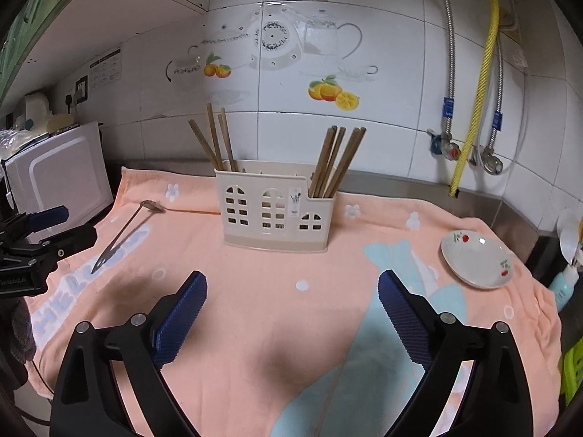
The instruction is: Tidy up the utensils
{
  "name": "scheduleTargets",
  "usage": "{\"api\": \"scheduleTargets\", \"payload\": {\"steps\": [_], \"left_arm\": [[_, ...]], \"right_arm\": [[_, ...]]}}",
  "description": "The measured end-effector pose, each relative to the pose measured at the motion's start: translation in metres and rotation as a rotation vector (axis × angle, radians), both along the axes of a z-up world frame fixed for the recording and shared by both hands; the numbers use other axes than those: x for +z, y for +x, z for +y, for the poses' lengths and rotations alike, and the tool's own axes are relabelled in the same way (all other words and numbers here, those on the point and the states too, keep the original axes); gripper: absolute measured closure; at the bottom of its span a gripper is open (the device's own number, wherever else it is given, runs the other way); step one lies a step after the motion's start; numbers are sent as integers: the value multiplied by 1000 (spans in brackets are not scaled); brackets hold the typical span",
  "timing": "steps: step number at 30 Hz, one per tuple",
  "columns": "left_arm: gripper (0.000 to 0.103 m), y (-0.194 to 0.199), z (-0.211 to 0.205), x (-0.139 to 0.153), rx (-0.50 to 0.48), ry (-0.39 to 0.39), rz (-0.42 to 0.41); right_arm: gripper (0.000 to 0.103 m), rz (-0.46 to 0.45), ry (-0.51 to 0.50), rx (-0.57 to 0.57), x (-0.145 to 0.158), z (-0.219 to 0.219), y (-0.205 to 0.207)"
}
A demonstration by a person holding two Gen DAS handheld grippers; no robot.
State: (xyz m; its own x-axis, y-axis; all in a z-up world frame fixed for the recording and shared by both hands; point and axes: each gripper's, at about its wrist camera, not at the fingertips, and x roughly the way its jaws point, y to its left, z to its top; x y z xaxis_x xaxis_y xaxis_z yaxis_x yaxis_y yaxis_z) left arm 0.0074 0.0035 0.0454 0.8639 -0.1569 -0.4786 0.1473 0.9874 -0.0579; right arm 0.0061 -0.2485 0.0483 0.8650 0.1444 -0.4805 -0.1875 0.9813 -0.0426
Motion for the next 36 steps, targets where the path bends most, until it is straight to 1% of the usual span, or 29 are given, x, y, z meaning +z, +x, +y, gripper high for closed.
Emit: {"api": "scheduleTargets", "payload": {"steps": [5,7,13,24,36], "left_arm": [[5,-7,-1,-4,4,9,5],[5,-8,-1,-6,2,1,10],[5,-10,-2,-19,-8,-8,46],[5,-9,-4,-27,-20,4,77],[5,-3,-9,-37,-38,23,124]], "right_arm": [[9,6,-5,-12,-4,-1,-7],[8,10,-8,-12,-6,-1,-9],[7,27,-3,-19,-13,-3,-14],[7,78,4,-39,-29,-10,-14],[7,94,11,-46,-32,-13,-11]]}}
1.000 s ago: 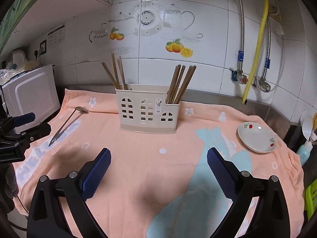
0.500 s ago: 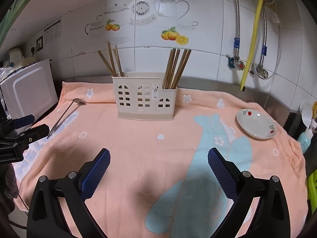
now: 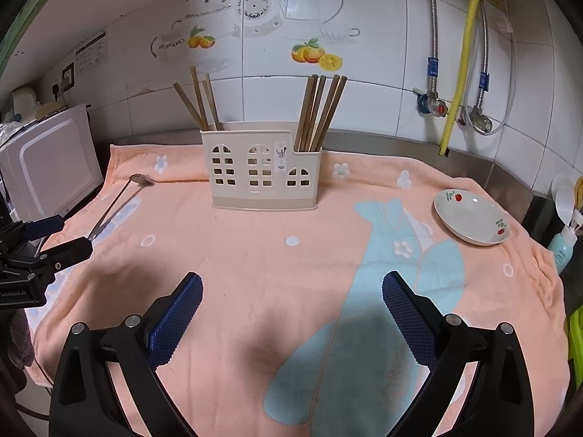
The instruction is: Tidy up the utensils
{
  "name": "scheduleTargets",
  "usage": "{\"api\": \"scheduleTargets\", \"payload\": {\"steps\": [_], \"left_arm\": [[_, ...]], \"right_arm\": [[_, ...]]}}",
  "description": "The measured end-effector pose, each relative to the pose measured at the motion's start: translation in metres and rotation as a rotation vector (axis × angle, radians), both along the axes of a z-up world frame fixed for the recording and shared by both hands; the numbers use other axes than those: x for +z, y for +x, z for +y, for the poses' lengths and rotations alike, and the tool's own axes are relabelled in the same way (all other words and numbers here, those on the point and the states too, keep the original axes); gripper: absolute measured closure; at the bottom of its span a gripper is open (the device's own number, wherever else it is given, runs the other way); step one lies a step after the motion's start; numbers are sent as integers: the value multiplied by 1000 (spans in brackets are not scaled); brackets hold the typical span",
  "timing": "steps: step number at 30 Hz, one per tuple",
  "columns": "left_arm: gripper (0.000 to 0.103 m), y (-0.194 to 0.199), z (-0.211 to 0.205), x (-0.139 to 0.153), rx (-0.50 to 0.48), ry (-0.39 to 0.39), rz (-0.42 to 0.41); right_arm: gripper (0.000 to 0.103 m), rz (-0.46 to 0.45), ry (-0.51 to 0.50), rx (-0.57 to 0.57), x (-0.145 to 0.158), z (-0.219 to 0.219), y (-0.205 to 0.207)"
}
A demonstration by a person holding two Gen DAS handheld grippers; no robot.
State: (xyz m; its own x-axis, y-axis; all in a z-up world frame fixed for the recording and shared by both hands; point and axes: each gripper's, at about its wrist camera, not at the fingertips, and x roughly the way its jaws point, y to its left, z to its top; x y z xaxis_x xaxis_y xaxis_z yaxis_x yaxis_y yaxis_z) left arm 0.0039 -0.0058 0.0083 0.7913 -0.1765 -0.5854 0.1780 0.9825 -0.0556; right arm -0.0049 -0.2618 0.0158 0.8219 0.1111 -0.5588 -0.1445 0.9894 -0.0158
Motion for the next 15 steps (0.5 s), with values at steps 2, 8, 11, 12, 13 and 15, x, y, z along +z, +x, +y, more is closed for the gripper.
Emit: {"api": "scheduleTargets", "payload": {"steps": [2,8,11,12,13,15], "left_arm": [[5,1,-1,-2,-1,4,5],[5,1,-2,-4,-6,10,12],[5,1,-2,-4,-5,10,13],[5,2,-2,-4,-5,10,15],[5,2,-2,-5,-4,10,18],[5,2,-3,-6,-5,10,21]], "right_arm": [[7,4,0,0,-1,0,0],[7,7,1,3,-3,1,0],[7,11,2,2,-5,1,1],[7,12,2,2,-5,2,1],[7,13,2,1,-6,2,1],[7,14,4,2,-6,2,1]]}}
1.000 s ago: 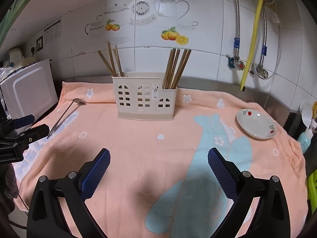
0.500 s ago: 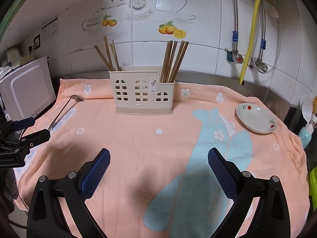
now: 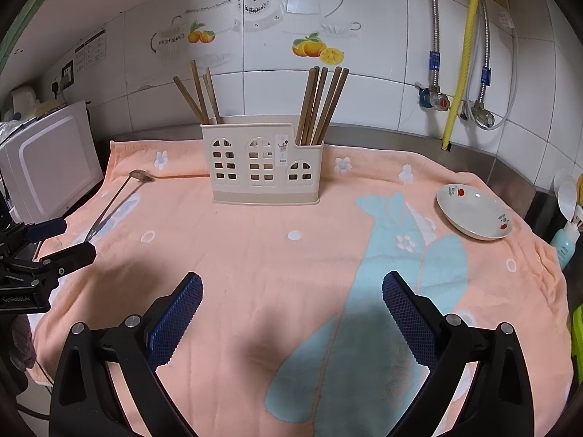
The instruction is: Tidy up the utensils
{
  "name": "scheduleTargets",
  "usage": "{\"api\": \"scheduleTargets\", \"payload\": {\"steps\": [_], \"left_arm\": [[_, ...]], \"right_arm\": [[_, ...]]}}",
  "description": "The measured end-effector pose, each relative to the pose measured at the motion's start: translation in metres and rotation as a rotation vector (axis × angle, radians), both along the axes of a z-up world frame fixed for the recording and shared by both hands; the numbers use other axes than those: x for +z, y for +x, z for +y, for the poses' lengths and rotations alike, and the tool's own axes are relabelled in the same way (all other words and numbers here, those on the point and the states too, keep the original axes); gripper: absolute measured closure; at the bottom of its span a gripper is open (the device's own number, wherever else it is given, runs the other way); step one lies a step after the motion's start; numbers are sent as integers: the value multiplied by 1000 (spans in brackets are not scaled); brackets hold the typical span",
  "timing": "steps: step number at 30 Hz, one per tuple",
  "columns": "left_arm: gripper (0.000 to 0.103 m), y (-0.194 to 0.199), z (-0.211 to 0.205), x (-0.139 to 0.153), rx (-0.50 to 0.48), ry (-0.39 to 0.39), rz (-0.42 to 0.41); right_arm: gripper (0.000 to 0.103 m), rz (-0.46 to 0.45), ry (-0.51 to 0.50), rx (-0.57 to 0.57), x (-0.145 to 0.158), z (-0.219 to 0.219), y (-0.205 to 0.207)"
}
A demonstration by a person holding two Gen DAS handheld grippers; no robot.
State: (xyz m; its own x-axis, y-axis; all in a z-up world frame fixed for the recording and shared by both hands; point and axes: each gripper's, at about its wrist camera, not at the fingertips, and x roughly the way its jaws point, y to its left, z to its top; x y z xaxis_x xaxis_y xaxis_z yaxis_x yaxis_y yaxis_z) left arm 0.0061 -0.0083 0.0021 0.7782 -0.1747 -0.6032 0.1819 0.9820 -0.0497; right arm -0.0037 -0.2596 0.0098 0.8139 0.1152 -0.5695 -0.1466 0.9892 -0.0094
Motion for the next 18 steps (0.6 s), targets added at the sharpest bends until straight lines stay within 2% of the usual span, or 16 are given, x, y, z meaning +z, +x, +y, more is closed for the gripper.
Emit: {"api": "scheduleTargets", "payload": {"steps": [18], "left_arm": [[5,2,-2,-6,-13,4,12]], "right_arm": [[7,9,4,-6,-4,0,2]]}}
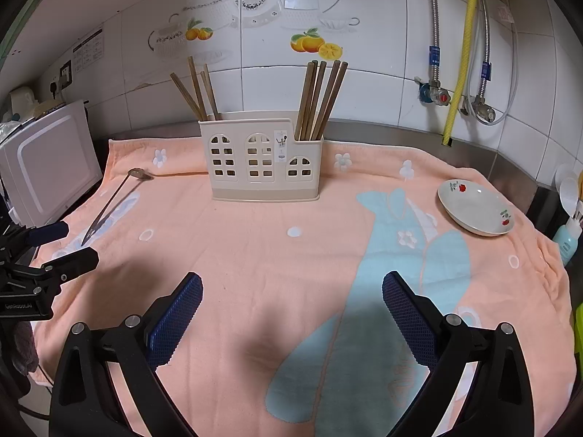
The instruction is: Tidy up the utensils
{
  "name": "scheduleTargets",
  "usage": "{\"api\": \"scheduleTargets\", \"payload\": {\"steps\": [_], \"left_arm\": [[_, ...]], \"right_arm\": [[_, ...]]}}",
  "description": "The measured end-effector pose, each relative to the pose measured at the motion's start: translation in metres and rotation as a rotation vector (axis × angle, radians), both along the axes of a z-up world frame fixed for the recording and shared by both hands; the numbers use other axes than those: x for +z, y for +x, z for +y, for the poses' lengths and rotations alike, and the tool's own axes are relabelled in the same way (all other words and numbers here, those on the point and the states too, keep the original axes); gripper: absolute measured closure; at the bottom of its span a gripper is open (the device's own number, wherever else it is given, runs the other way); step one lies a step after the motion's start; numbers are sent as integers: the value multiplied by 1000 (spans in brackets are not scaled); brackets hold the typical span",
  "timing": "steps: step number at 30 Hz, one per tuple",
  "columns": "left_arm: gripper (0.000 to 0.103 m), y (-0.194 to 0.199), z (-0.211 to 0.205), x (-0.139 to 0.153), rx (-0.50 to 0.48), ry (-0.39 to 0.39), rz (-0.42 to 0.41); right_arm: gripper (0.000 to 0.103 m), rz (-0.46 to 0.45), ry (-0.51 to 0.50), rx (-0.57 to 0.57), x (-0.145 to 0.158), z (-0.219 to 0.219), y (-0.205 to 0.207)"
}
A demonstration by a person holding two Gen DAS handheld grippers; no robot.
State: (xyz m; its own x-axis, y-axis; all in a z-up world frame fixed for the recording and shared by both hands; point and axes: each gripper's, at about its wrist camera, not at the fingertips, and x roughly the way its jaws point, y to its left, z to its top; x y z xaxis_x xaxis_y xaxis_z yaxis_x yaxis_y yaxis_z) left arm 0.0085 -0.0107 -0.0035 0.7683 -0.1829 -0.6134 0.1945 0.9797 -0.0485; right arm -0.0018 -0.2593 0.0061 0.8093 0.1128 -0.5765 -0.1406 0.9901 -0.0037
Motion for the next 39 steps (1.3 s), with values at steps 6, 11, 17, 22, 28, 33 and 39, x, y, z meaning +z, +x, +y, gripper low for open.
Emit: {"api": "scheduleTargets", "payload": {"steps": [6,11,17,22,28,33,39], "left_arm": [[5,0,-1,-1,-3,-1,2],[5,1,-1,-4,-11,0,7],[5,2,-3,-6,-18,2,13],[5,2,-3,-6,-19,1,14],[5,1,-4,-7,-23,0,13],[5,0,-3,-7,-26,0,8],[5,-2,-4,-3,-24,0,-1]], "right_arm": [[7,3,1,2,0,0,0],[7,7,0,5,-3,1,1],[7,8,1,2,-4,1,1],[7,9,3,0,-4,0,1],[7,4,6,-2,-3,-1,0],[7,2,6,-1,-2,-2,-1],[7,-1,7,-2,0,-2,-2]]}}
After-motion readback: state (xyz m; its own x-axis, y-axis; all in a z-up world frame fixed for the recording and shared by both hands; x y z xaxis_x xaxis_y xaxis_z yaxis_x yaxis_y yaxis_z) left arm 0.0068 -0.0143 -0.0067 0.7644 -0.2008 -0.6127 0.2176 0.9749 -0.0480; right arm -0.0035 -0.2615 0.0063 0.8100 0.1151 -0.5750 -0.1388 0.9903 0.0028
